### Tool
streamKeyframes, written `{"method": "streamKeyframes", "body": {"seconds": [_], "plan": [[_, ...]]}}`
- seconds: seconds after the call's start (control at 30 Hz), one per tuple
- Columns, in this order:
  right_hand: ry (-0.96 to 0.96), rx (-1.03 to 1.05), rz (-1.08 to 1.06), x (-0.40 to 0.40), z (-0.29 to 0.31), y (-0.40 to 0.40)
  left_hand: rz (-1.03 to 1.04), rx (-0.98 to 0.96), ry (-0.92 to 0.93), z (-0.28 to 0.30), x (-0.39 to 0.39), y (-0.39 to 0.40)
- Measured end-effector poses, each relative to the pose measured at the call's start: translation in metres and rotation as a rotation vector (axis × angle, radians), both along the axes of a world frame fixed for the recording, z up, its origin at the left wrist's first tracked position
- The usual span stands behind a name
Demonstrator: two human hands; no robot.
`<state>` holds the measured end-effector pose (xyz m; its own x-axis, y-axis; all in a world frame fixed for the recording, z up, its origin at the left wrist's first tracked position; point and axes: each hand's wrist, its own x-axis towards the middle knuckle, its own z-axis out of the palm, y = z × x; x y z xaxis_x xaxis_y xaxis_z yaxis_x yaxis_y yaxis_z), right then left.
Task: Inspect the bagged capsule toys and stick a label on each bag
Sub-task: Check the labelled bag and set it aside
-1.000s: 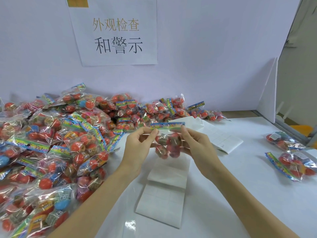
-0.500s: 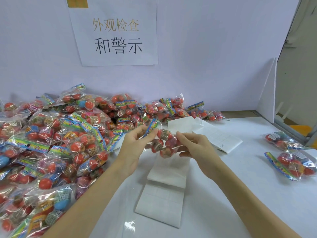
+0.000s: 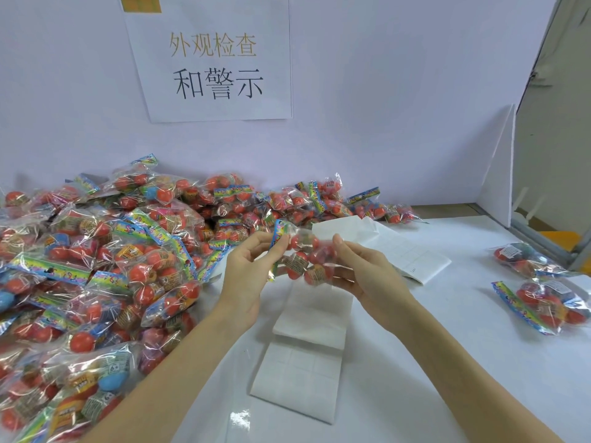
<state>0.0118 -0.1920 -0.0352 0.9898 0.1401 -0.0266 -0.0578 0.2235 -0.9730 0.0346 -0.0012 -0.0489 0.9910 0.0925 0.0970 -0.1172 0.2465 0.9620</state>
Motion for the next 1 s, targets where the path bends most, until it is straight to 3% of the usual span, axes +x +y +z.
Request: {"method": "streamKeyframes", "body": {"seconds": [0.1,0.23,0.37,0.57,0.67,0.73,0.83,0.9,1.0], "plan": [[-0.004,-0.134,0.149,-0.002,-0.002,0.002,0.062,-0.009,0.009,0.000,0.001,0.004],[-0.075,-0.210,0.054,-0.001,-0.008,0.004,-0.053,0.074,-0.085,0.003,0.000,0.006],[-0.070,-0.176,0.062,0.002,-0.010,0.000,-0.015,0.231,-0.147,-0.005,0.004,0.004],[-0.018,-0.162,0.205,0.001,-0.011,0.001,0.014,0.069,-0.084,0.000,0.012,0.016],[-0.108,-0.239,0.067,0.000,-0.012,0.004,0.096,0.350,-0.196,-0.005,0.014,0.016],[-0.212,-0.316,-0.074,0.001,-0.013,0.005,0.105,0.460,-0.175,-0.008,0.013,0.013],[-0.378,-0.526,-0.238,0.002,-0.016,0.002,-0.198,0.106,0.082,-0.004,0.011,0.009],[-0.457,-0.657,-0.237,0.000,-0.017,0.002,-0.400,-0.081,0.164,-0.003,0.010,0.007],[-0.438,-0.657,-0.181,-0.002,-0.015,0.005,-0.338,-0.151,0.095,-0.004,0.008,0.003]]}}
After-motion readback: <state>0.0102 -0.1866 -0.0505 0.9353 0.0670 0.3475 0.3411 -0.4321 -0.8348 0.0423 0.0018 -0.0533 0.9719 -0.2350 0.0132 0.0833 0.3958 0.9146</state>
